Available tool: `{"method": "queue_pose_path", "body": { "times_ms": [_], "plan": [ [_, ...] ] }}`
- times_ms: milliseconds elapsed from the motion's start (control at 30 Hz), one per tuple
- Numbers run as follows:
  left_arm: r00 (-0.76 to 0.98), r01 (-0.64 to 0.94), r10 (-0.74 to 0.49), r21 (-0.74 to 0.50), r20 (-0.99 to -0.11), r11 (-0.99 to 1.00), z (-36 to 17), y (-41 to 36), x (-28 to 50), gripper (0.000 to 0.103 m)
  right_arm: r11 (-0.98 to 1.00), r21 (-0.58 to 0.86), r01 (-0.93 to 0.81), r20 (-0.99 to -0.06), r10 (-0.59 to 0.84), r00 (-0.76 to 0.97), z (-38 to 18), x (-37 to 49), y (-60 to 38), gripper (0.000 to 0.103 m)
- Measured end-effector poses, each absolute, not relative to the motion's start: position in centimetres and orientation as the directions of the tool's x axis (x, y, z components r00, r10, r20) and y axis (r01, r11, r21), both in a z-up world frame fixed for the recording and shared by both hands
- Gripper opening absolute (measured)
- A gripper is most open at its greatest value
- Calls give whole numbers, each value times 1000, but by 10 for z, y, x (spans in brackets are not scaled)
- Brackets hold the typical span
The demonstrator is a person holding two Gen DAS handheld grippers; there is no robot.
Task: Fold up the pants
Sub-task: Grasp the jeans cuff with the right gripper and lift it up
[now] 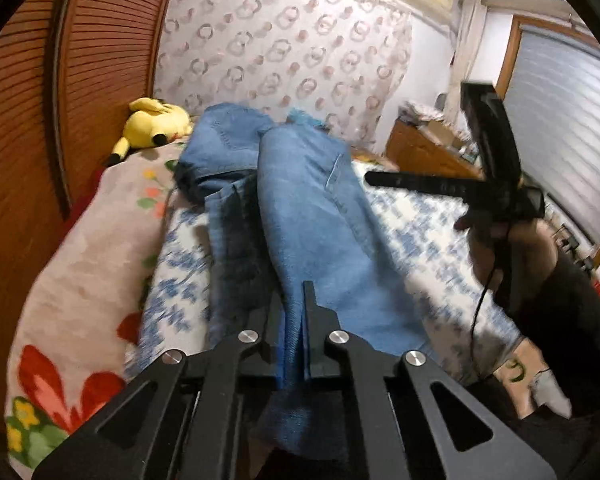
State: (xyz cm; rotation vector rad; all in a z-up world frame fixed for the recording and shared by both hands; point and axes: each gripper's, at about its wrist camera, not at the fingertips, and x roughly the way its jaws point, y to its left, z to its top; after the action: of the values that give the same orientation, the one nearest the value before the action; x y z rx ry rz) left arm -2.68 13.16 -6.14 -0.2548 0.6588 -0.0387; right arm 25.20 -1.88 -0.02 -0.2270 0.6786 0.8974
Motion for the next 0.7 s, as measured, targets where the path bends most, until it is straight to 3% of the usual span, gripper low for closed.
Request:
{"method": "queue_pose_path", "body": {
  "times_ms": [133, 367, 600, 700],
  "plan": [
    [742, -103, -98, -256, -664, 961, -92, 145, -25, 7, 604, 113, -789, -646, 648, 403, -14, 264, -7, 63],
    [742, -107, -94, -256, -664, 961, -99, 143, -24, 7, 601, 204, -773, -702, 640, 312, -42, 292, 16, 71],
    [751, -107, -101, -272, -652, 956, -104, 145, -26, 7, 567, 353, -744, -711, 680, 181, -64, 313, 37, 72],
    [758, -99, -112, -284, -642, 954, -106, 147, -27, 7, 553, 371, -746, -700, 695, 167, -68, 314, 36, 65]
  ]
}}
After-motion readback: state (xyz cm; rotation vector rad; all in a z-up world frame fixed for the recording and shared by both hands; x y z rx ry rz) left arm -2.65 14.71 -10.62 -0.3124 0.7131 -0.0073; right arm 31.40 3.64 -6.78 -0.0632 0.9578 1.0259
